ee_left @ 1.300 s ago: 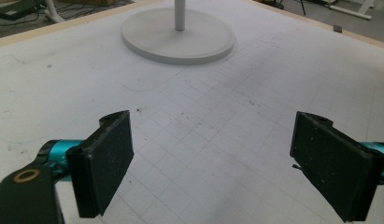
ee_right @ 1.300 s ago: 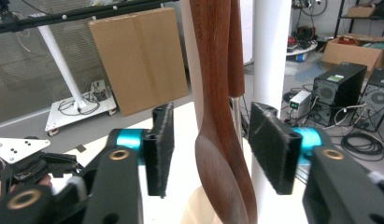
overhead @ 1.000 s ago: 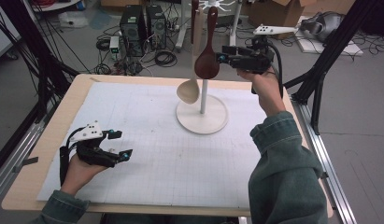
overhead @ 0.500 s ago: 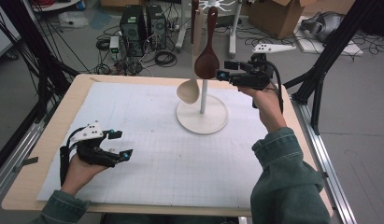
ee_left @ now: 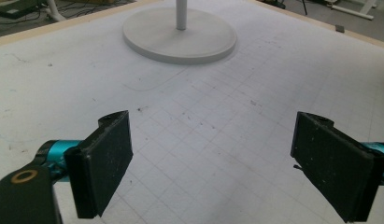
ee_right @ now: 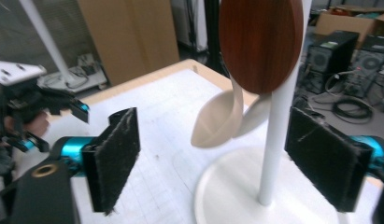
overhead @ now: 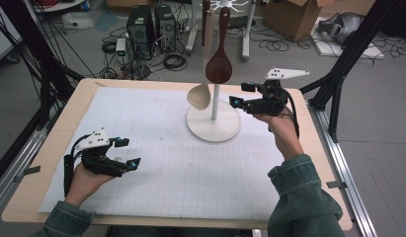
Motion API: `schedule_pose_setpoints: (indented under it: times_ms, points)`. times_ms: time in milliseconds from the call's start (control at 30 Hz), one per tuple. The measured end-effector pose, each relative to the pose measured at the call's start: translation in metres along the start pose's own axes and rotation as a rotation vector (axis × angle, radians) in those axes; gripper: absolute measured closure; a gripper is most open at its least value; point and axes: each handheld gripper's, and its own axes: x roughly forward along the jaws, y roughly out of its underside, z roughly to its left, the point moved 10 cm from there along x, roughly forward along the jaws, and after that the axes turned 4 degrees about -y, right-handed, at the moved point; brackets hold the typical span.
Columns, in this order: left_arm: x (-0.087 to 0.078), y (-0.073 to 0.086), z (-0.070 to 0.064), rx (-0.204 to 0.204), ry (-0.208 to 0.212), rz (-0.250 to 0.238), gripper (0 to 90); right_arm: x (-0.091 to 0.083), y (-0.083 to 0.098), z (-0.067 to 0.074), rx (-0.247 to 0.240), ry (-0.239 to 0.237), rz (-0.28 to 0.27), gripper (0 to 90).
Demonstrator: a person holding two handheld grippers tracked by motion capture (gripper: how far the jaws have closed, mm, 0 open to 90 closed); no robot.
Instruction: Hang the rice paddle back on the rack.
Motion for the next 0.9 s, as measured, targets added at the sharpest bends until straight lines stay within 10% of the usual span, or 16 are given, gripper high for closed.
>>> schedule_pose_setpoints:
  times_ms: [900]
  points:
    - [0.0,0.003,0.004,-0.015,-0.01,0.013,9.4,0.001,0.069,0.017,-0.01,0.045,0.059,11.8]
